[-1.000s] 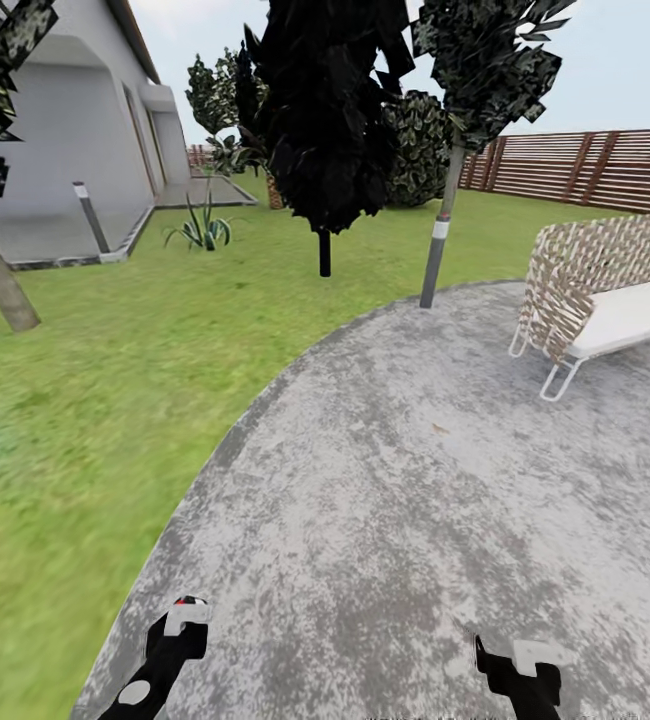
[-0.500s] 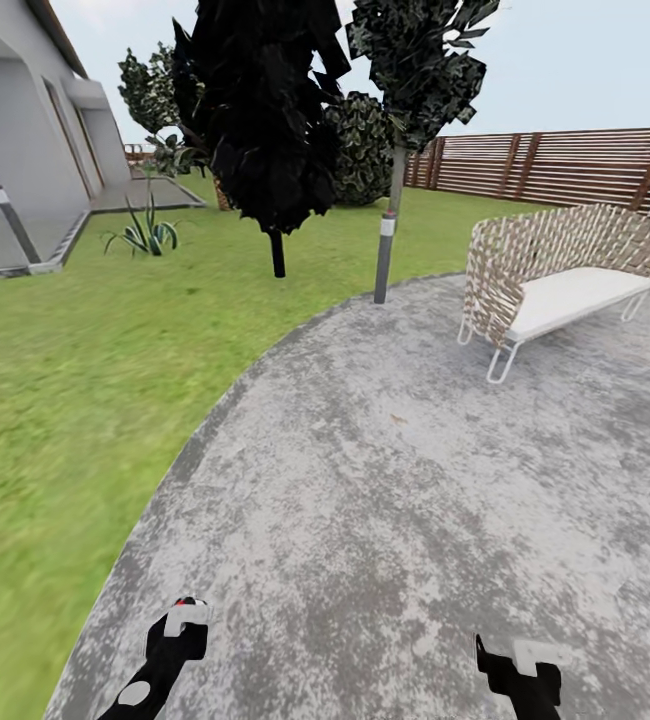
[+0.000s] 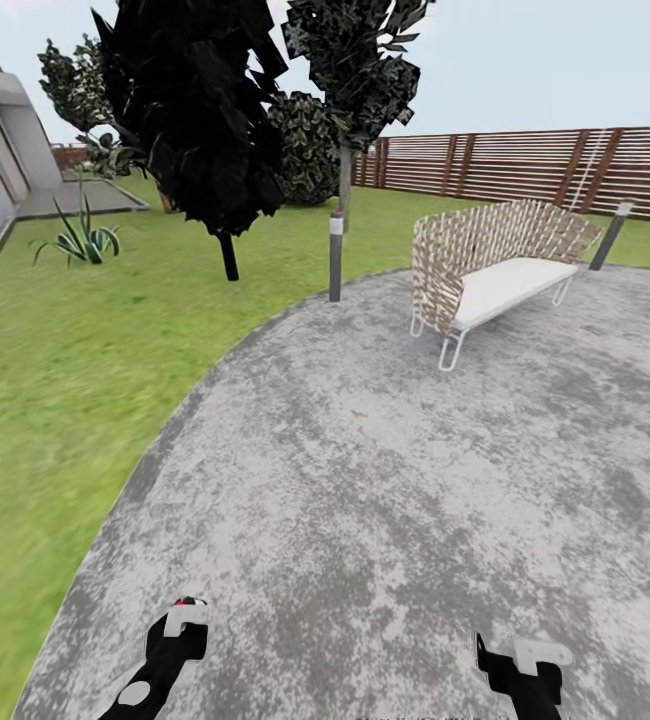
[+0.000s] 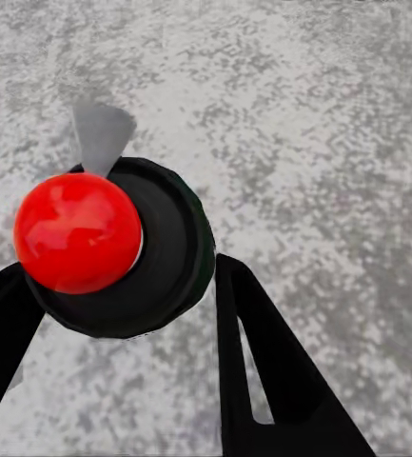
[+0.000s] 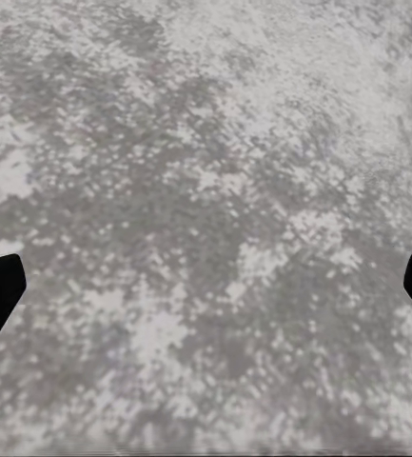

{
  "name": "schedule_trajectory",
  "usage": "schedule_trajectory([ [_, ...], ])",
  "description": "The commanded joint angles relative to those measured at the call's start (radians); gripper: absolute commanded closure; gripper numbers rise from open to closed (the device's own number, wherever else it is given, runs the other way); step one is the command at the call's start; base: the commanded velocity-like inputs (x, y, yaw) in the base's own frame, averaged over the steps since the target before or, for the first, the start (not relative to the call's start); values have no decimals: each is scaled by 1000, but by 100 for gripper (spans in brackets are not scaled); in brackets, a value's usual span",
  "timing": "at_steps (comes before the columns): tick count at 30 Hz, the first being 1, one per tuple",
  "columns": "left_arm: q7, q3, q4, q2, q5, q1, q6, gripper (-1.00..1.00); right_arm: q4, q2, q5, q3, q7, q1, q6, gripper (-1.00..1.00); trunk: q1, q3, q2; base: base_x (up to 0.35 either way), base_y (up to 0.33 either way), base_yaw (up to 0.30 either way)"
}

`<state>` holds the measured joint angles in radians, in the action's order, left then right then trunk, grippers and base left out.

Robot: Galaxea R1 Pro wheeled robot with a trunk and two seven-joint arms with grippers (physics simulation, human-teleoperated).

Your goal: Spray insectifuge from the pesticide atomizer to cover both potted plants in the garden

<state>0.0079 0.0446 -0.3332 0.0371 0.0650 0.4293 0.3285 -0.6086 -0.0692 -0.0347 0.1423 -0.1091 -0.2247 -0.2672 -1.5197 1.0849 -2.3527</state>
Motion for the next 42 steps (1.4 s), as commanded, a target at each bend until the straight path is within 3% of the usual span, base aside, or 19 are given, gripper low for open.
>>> schedule_trajectory([
  [1,1,5,0,0,7,0,4,100,0,0,-4,0,-3,-1,-3,-100,0,1,0,0,0,-300],
  [15,2,5,-6,0,7,0,0,100,3,0,-4,0,-3,-1,-1,-100,0,-4,0,36,0,-300],
  [42,4,5,-6,0,6,0,-4,100,3,0,-4,-1,-3,-1,-1,-100,0,-18,0,331,0,-300],
])
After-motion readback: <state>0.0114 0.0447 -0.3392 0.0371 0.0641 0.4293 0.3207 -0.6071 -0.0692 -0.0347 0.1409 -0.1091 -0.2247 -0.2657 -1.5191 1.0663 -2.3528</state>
